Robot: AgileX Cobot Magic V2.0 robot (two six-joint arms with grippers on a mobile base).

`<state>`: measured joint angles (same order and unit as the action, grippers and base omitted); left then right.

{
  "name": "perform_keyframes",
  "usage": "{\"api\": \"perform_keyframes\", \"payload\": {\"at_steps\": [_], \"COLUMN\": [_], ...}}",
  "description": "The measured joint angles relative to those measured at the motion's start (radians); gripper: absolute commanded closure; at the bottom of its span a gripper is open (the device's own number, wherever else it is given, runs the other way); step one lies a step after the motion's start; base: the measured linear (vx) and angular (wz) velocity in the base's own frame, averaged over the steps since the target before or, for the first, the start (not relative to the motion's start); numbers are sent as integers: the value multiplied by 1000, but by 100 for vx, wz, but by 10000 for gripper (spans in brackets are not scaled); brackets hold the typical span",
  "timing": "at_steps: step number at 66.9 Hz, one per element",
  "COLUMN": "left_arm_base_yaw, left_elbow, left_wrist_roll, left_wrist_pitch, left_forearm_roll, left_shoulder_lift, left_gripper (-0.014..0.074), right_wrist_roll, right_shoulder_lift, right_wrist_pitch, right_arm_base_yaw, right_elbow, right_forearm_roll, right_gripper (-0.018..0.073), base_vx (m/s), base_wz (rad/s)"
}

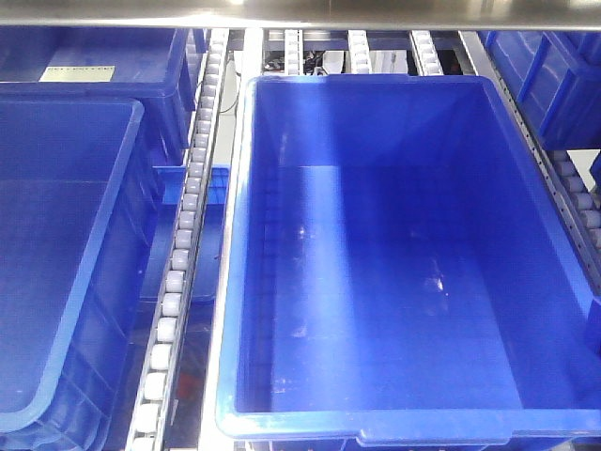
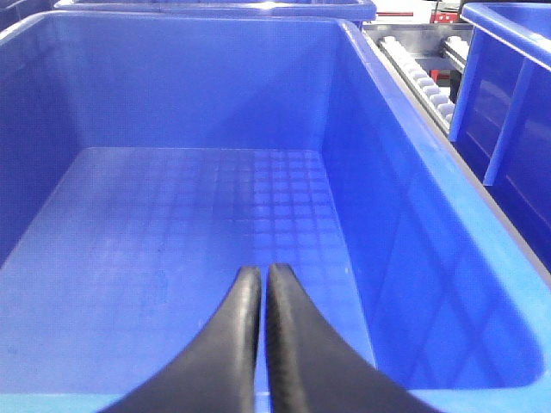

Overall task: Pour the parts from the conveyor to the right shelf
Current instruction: 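Stop in front of the empty blue bin on the shelf, then lower the right gripper with the block into the blue bin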

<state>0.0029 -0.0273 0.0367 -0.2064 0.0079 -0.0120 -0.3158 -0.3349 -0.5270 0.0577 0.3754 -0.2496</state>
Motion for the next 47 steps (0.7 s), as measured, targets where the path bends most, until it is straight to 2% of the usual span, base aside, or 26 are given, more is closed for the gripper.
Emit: {"api": "perform_keyframes", "payload": {"at_steps": [12, 29, 47], "left_arm_base_yaw": [0, 0, 0], "left_elbow": [0, 0, 0], "left_wrist_roll": [0, 0, 0], "left_wrist_pitch": [0, 0, 0], "left_forearm_roll": [0, 0, 0], "left_shoulder_lift": [0, 0, 0], "left_gripper": [603, 603, 603], "right_wrist_roll": [7, 63, 160], "right_shoulder_lift": [-37, -329, -657], "right_wrist_pitch": [41, 13, 3], "right_arm_base_yaw": [0, -12, -234], "right_elbow": [42, 239, 408], "right_forearm_roll": [1, 21, 104], "right_gripper": [564, 564, 564], "base_vx": [0, 0, 0], "base_wz": [0, 0, 0]}}
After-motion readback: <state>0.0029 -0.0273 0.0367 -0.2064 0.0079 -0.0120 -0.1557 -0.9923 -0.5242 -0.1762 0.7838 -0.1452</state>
